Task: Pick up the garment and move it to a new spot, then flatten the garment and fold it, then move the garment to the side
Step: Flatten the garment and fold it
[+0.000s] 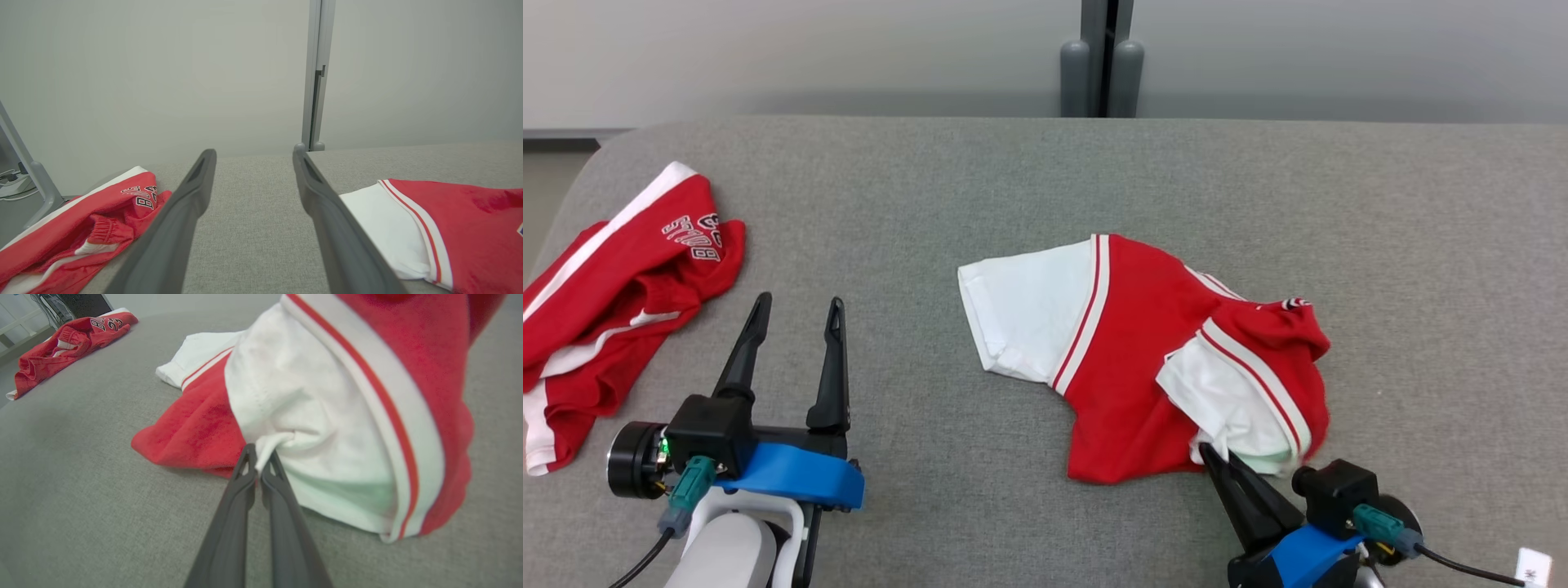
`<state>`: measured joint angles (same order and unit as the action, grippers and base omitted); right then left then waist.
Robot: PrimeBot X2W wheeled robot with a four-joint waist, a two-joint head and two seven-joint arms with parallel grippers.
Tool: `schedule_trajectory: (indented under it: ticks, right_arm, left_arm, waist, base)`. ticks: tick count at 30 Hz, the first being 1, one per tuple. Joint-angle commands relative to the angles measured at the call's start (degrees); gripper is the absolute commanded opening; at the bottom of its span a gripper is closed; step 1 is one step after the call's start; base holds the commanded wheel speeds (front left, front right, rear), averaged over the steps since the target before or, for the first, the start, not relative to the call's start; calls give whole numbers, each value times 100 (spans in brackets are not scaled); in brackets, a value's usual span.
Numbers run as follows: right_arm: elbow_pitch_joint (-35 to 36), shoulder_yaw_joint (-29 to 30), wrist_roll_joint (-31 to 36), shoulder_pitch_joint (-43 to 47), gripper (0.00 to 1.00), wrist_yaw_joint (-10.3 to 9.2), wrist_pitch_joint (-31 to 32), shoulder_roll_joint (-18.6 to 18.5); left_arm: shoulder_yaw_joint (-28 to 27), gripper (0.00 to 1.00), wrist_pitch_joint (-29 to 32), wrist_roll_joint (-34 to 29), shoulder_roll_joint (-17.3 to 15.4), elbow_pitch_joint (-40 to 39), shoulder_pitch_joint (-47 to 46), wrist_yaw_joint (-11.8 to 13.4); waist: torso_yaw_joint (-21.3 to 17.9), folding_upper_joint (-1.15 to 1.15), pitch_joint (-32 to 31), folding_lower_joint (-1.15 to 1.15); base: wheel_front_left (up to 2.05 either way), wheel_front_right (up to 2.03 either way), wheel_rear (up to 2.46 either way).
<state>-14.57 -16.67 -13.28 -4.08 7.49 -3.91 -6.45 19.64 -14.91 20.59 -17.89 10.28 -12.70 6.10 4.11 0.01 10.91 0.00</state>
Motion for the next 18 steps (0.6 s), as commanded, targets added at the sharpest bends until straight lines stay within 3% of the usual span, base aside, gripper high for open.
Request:
schedule_trajectory:
  ticks: [1,4,8,13,18]
  right_arm:
    - [180,-69,-52,72,0,1,-33,-99]
    - [867,-287,-202,58,0,1,-79,-194]
    - [1548,-124,-306,-97,0,1,-239,-159]
    - [1776,826,-350,-309,0,1,-388,73]
    - [1406,1955,-513,-412,0,1,-479,276]
  left_arm:
    - [-10,100,-33,-16,-23,4,81,33]
    - [-20,100,-33,-10,-41,-1,121,53]
    - [-16,100,-27,2,-45,-6,191,88]
    - [15,100,13,5,-73,-57,151,100]
    - [61,100,51,-9,-62,-66,66,117]
  waist:
    - [-71,-1,-82,0]
    - [-138,-1,-196,0]
    - [-202,-1,-304,0]
    - [-245,-1,-273,0]
    - [-230,-1,-146,0]
  base:
    - [0,0,0]
    - [0,0,0]
    - [0,0,0]
    - [0,0,0]
    - [0,0,0]
